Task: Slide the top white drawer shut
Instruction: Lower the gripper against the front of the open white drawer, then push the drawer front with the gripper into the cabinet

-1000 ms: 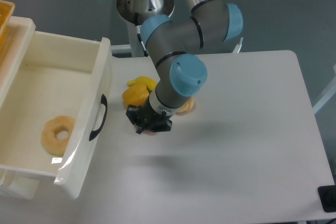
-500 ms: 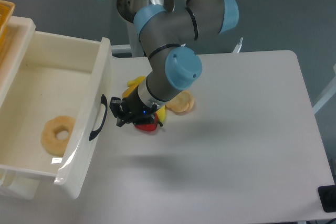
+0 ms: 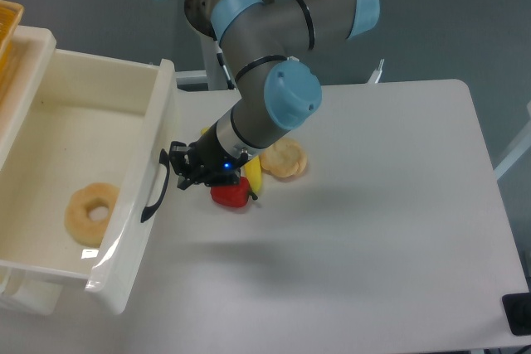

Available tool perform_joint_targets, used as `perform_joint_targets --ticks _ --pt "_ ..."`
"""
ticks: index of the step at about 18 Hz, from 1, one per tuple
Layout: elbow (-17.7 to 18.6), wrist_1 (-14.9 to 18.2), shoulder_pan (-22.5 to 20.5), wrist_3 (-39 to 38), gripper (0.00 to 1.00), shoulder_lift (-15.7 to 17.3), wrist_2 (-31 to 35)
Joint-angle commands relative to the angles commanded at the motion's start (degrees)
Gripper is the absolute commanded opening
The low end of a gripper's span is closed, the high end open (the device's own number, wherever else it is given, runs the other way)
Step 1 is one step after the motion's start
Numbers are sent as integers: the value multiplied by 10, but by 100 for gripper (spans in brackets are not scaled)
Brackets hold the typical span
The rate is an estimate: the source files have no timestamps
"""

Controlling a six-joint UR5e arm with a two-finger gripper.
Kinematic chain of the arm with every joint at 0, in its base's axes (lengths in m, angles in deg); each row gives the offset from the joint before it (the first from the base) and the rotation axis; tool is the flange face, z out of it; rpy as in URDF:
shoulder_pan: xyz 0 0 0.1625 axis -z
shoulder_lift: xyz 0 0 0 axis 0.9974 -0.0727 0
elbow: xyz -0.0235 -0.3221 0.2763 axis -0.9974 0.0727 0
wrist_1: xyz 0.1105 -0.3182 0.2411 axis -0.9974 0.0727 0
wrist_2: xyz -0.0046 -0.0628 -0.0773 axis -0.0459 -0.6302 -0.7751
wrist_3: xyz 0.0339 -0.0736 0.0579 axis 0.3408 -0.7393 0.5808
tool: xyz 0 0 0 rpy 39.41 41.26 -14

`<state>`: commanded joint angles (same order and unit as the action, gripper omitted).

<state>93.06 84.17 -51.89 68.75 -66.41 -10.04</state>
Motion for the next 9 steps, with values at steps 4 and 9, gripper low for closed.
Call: perform_joint_targets --ticks 4,9 --pt "2 4 6 -1 0 5 -1" --pt "3 8 11 -1 0 15 -11"
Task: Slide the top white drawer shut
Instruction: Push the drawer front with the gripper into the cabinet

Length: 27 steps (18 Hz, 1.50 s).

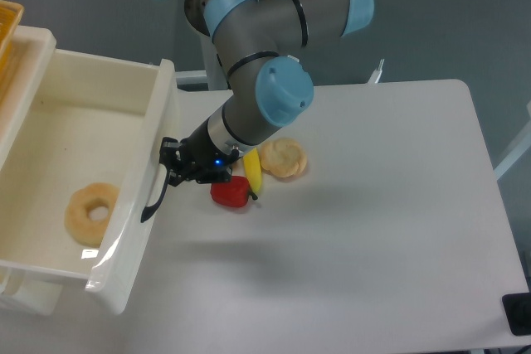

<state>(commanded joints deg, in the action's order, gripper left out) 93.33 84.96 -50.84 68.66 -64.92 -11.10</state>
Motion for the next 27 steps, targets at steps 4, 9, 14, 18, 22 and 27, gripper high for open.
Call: perform_joint_targets --ticks 4,9,14,18,22,27 --pt "1 6 4 0 0 2 -1" --pt "1 8 21 -3 0 2 -3" --pt "0 8 25 -4 0 2 -4" --pt "-8 5 14 -4 0 0 -4" --pt "-11 2 0 -3 0 -12 -4" --pt "-11 1 2 -4 0 -31 -3"
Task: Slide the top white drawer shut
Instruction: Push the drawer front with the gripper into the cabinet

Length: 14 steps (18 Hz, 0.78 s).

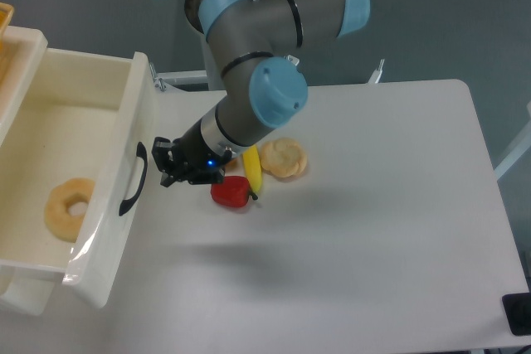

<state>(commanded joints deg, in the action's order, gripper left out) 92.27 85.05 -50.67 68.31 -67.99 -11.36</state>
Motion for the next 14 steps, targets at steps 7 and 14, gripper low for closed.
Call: perform_joint_targets --ticks 7,14 --pt "4 2 16 -1 0 -1 -4" --pt "6 5 25 -1 0 3 -13"
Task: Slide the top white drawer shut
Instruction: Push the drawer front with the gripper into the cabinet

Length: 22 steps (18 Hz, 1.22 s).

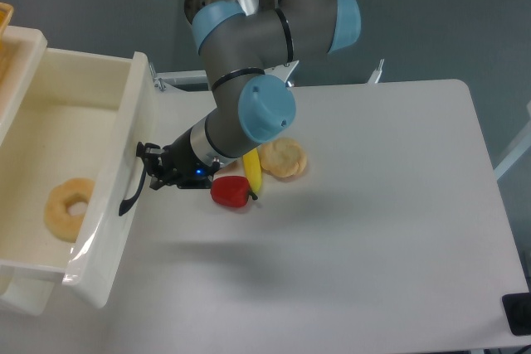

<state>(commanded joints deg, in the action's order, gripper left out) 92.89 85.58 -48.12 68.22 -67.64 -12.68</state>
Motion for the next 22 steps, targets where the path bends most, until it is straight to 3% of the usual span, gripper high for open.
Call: perform_joint_targets --ticks 22 --pt "0 6 18 -1 0 14 -17"
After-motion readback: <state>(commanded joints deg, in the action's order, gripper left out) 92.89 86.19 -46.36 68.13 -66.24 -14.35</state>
